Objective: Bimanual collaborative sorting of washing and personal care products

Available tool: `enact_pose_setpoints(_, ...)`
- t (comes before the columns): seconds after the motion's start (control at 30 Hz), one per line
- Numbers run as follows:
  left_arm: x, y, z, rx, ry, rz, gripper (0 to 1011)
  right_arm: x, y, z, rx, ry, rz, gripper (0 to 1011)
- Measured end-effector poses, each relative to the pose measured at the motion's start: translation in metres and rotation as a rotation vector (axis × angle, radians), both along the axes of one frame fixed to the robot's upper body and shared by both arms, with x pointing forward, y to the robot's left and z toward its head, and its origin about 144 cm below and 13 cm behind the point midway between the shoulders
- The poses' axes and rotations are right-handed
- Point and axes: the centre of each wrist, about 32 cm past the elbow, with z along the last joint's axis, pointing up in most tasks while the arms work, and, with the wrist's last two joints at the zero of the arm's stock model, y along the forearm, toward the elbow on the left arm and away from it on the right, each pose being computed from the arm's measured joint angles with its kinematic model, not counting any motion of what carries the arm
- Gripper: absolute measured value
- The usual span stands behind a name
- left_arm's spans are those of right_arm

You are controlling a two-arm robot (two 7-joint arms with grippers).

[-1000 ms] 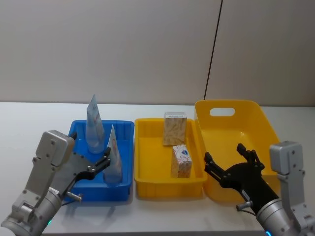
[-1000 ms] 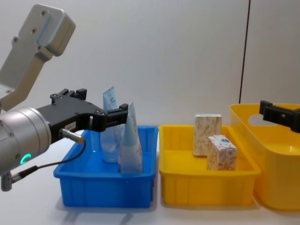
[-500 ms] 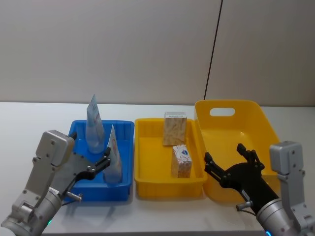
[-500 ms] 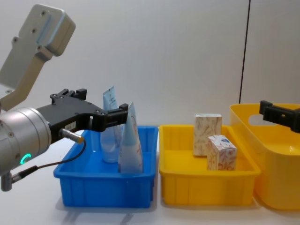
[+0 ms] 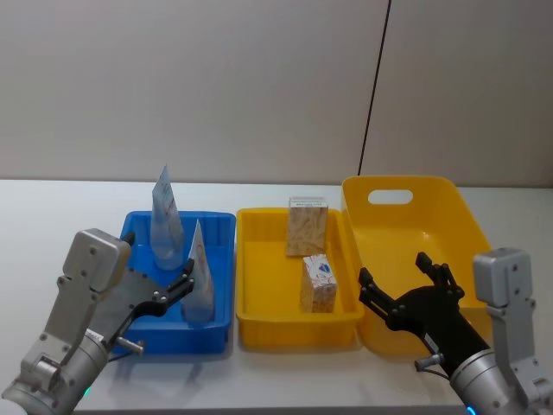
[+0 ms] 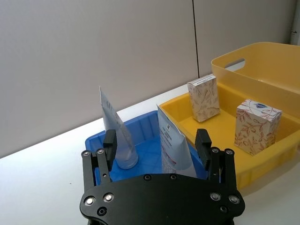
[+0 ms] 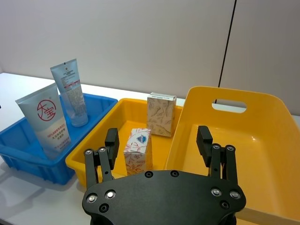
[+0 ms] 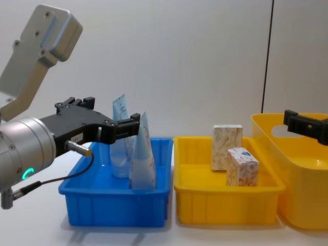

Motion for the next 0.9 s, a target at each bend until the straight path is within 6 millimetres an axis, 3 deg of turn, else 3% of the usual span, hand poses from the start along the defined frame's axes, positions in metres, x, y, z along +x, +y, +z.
enact_pose_setpoints(0.9, 0.0, 0.0, 0.0, 0.0, 0.0, 0.0, 1001, 0.0, 0.0, 0.0, 0.0, 0.0, 0.0, 1004)
